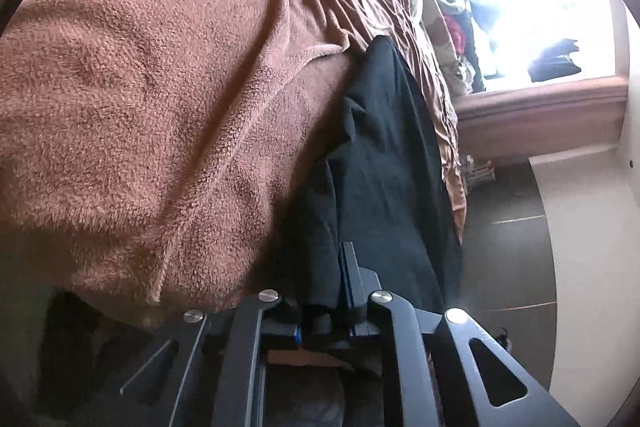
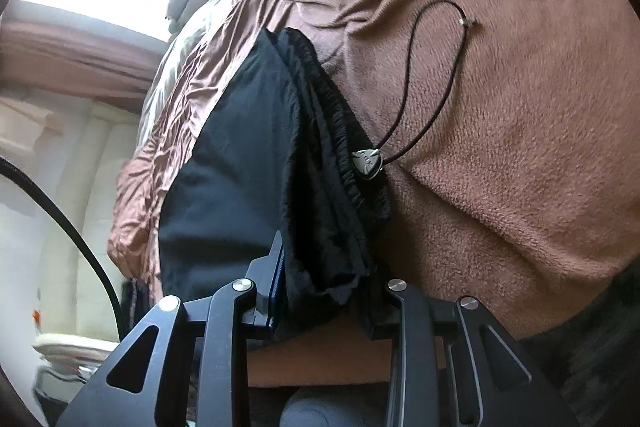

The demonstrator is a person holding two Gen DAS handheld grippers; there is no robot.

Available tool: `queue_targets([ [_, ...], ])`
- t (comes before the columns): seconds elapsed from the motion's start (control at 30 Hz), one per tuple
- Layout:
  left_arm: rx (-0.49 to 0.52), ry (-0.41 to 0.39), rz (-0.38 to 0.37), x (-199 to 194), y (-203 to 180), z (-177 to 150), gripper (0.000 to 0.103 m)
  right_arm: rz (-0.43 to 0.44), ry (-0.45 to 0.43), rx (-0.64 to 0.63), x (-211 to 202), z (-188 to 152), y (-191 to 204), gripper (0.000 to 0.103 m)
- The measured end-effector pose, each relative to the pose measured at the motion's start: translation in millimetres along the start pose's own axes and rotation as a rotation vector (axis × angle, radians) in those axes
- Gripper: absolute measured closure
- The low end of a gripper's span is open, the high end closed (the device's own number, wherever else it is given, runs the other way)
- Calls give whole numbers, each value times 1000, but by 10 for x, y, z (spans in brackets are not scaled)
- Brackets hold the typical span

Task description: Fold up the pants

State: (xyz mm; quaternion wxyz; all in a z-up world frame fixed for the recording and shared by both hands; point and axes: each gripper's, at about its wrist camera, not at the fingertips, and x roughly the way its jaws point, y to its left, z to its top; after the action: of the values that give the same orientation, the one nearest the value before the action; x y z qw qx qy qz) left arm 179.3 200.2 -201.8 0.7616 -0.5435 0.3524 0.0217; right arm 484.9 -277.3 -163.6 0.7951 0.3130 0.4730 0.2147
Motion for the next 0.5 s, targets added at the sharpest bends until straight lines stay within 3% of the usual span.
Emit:
queue_targets([
  [0.27, 64, -42, 55, -9, -129, -57, 92, -135, -166, -84, -684, -127, 161, 75],
  [0.5, 106, -68, 99, 3, -240, -60, 93, -150, -257, -272, -952, -358, 676, 75],
])
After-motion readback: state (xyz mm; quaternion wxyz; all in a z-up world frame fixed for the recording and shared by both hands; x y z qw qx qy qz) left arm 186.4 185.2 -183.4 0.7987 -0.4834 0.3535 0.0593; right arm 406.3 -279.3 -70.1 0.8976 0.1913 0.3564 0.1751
